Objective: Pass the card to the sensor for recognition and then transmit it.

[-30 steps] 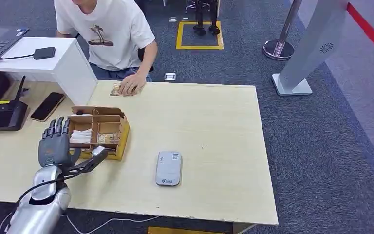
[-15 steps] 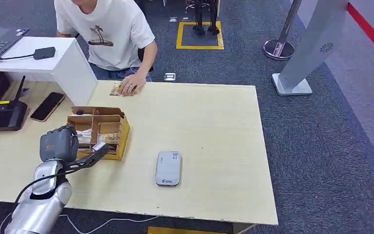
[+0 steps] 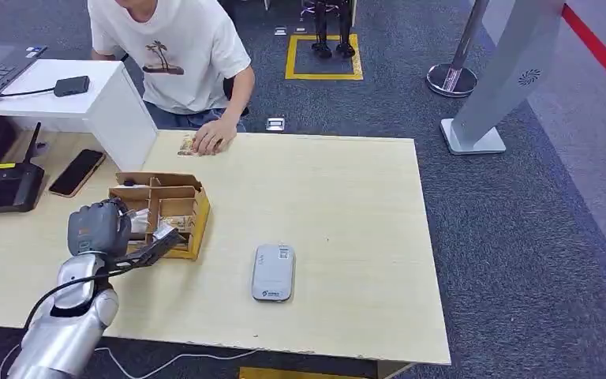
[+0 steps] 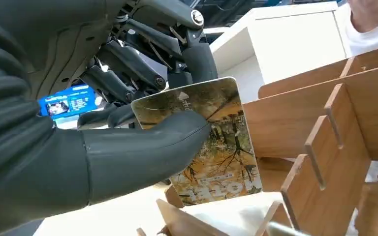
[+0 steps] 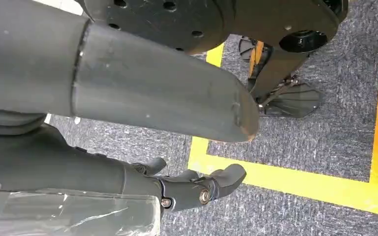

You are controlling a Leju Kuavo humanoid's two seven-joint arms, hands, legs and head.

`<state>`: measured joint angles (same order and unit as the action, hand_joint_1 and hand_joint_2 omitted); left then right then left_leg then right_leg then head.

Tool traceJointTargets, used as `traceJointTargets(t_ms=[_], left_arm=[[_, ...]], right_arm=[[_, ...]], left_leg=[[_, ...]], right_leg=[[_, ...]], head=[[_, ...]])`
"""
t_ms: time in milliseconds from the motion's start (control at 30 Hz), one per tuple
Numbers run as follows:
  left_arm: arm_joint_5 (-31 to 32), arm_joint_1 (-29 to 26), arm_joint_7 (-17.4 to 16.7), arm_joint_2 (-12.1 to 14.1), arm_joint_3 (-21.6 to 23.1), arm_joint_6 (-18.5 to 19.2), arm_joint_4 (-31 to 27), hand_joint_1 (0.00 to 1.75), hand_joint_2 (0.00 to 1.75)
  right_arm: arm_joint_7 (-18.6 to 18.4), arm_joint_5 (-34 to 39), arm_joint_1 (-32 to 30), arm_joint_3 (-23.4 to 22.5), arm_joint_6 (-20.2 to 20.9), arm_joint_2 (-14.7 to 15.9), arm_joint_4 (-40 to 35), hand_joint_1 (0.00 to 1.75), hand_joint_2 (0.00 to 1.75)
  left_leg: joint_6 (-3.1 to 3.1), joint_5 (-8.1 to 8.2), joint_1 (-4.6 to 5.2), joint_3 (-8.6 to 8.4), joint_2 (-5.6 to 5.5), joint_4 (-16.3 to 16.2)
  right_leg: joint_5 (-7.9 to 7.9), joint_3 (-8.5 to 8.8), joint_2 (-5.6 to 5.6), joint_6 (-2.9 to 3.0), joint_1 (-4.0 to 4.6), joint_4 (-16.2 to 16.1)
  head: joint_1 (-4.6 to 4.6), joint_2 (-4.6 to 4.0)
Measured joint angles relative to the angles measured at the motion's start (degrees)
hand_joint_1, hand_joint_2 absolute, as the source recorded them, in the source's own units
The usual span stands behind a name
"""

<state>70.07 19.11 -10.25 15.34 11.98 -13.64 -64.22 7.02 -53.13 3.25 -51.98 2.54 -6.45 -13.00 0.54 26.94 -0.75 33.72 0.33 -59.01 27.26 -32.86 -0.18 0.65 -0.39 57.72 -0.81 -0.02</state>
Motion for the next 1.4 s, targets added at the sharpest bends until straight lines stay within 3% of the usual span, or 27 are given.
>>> traceJointTargets(t_ms=[833, 1400], left_arm=[[0.83, 1.48, -1.22, 0.81, 1.27, -0.96, 0.00, 1.75, 1.75], [-3.58, 4.89, 0.59, 2.84, 1.29, -1.16, -2.40, 1.75, 1.75]], right_arm=[[-0.35, -1.22, 0.13, 0.00, -0.59, -0.24, 0.00, 0.00, 0.00], [-0.37, -1.07, 0.38, 0.00, -0.70, -0.40, 0.00, 0.00, 0.00]], left_leg=[[0.00, 0.00, 0.00, 0.00, 0.00, 0.00], [0.00, -0.01, -0.01, 0.00, -0.01, 0.00]], right_leg=[[0.00, 0.00, 0.00, 0.00, 0.00, 0.00], [0.00, 0.00, 0.00, 0.00, 0.00, 0.00]], head=[[0.00, 0.00], [0.00, 0.00]])
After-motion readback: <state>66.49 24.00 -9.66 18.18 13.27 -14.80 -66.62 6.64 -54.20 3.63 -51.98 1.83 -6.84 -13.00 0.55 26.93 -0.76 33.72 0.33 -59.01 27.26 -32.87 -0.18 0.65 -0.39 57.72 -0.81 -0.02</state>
